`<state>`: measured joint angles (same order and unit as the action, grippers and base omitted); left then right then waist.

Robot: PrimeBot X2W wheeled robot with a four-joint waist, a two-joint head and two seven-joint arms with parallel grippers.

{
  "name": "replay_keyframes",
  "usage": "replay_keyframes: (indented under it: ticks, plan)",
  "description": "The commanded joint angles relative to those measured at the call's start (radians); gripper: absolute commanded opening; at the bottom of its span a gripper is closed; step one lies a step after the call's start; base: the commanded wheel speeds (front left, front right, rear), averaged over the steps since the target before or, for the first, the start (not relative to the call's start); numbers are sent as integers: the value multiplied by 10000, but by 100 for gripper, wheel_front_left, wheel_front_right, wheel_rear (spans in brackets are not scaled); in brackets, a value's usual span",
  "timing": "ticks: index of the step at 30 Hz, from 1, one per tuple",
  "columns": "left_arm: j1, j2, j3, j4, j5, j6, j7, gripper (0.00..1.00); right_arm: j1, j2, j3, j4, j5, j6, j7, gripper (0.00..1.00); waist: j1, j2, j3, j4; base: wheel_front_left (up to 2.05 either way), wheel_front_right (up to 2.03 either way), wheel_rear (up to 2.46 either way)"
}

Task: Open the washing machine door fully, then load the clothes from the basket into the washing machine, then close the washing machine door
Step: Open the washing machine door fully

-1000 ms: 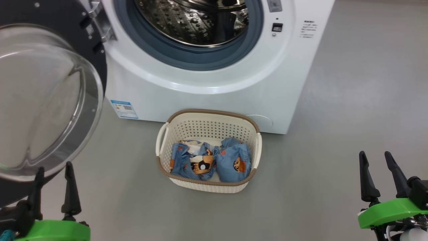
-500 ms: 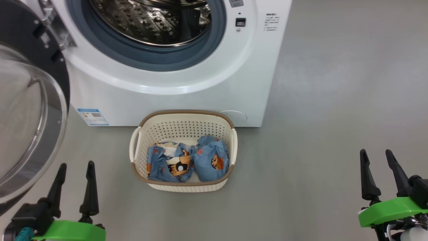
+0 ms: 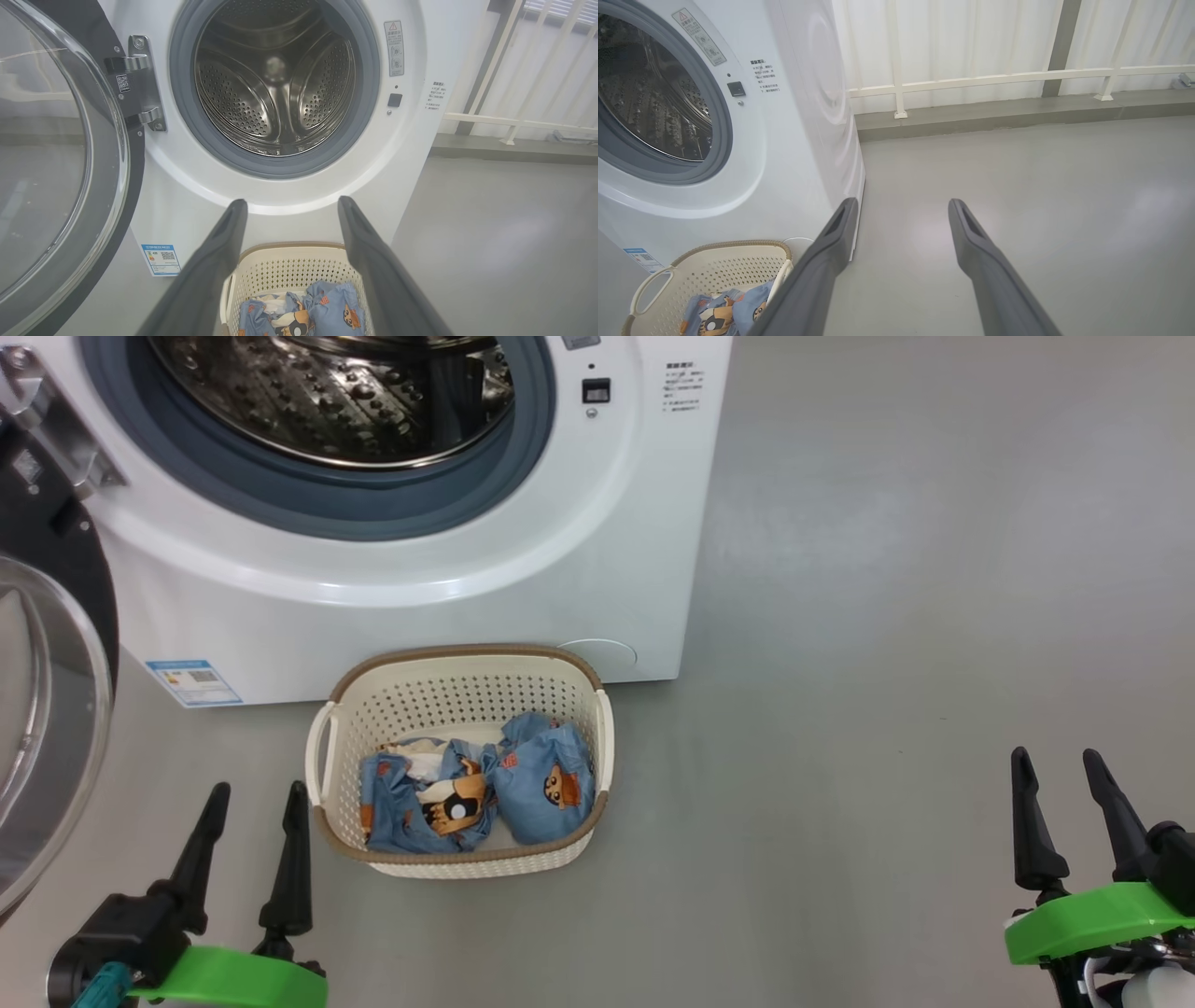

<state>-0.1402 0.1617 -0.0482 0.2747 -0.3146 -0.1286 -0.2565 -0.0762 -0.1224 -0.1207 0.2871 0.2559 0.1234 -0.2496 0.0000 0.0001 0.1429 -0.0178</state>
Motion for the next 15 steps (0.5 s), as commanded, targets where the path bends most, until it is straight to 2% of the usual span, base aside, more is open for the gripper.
replay_keyframes:
  ticks: [1, 15]
  plan:
    - [-292, 162, 286, -306, 24, -21, -53, 100, -294, -103, 158, -266, -4, 73, -122, 100, 0, -1, 28, -84, 0, 0, 0]
    - [-309, 159, 152, -432, -9, -21, -53, 100, -308, -32, 11, -292, -42, 73, -122, 100, 0, -1, 72, -218, 0, 0, 0]
